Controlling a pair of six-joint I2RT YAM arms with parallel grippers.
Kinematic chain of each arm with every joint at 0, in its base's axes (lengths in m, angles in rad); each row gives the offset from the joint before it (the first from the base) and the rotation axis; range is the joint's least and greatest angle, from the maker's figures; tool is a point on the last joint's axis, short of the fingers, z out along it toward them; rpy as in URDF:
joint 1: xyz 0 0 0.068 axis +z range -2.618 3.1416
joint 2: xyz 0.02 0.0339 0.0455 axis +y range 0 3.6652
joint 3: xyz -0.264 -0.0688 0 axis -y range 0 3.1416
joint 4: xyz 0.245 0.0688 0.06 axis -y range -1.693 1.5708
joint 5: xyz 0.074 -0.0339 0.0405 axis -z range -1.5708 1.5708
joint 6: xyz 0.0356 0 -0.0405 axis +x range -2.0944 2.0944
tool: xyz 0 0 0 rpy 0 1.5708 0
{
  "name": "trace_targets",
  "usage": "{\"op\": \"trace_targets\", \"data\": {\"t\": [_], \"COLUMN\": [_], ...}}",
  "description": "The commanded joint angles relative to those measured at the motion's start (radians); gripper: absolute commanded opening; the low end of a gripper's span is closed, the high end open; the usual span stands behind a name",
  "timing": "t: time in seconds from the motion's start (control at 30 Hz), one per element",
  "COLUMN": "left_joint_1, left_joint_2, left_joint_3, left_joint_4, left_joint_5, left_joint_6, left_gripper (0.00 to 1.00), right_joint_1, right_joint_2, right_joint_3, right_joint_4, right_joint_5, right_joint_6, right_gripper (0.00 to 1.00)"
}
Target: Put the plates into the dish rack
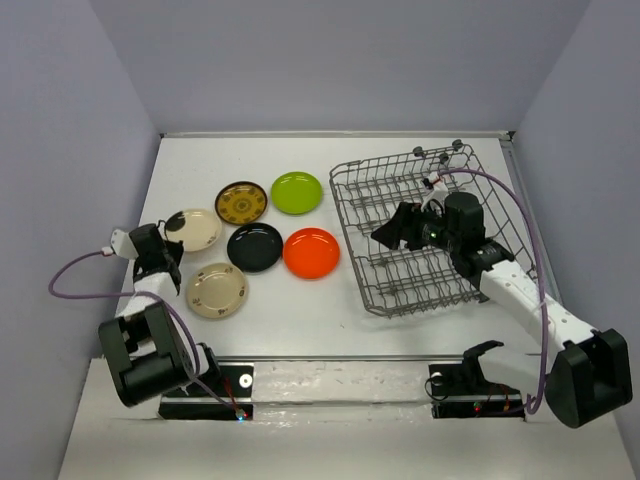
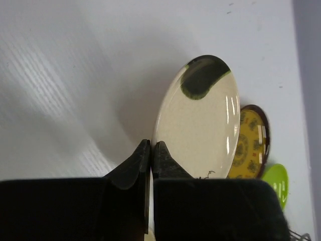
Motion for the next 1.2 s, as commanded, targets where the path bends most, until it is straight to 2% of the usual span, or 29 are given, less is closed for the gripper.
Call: {"op": "trace_targets", "data": {"t": [0.0,0.17,0.3,0.33,0.47,0.5,0.63,0.8,1.0,1.03,1.07,1.1,1.13,1.17], "left_joint_1": [0.008,-0.023,-0.159,-0.228,-0.372,-0.377,-0.434,-0.520,-0.543,-0.546,-0.551,-0.552,-0.557,-0.558], "left_joint_2": [-0.231,-0.469,-0.485,-0.462,-0.400,-0.391,-0.414,-0.445,-0.464,-0.469,-0.478,-0.498,-0.509,-0.517], "left_joint_3": [0.061,0.110,0.135,0.139,0.184,0.190,0.201,0.173,0.173,0.172,0.170,0.170,0.170,0.170], "left_joint_4": [-0.039,-0.094,-0.005,0.007,0.016,0.003,-0.043,-0.034,-0.025,-0.030,-0.037,-0.059,-0.066,-0.073], "left_joint_5": [-0.033,-0.011,0.214,0.263,0.484,0.547,0.639,0.688,0.728,0.725,0.717,0.690,0.676,0.667], "left_joint_6": [0.065,0.175,0.264,0.280,0.341,0.350,0.399,0.427,0.421,0.422,0.430,0.436,0.441,0.444], "left_gripper": [0.06,0.06,0.06,0.06,0.06,0.06,0.06,0.06,0.06,0.06,0.06,0.14,0.22,0.32], "right_joint_1": [0.016,0.088,0.137,0.146,0.146,0.146,0.146,0.146,0.198,0.198,0.209,0.209,0.209,0.209], "right_joint_2": [0.044,0.115,0.196,0.211,0.291,0.302,0.356,0.431,0.466,0.468,0.475,0.477,0.477,0.474], "right_joint_3": [0.048,0.115,0.207,0.229,0.324,0.359,0.414,0.428,0.396,0.392,0.390,0.388,0.388,0.387], "right_joint_4": [0.044,0.102,0.130,0.134,0.141,0.141,0.144,0.170,0.283,0.302,0.315,0.322,0.320,0.316], "right_joint_5": [-0.072,-0.087,-0.110,-0.130,-0.130,-0.153,-0.188,-0.257,-0.363,-0.371,-0.375,-0.363,-0.345,-0.323], "right_joint_6": [0.008,0.043,0.049,0.046,0.025,0.022,0.033,0.081,0.160,0.171,0.180,0.190,0.194,0.194], "right_gripper": [0.85,0.89,0.90,0.90,0.92,0.92,0.93,0.92,0.90,0.86,0.66,0.36,0.18,0.07]}}
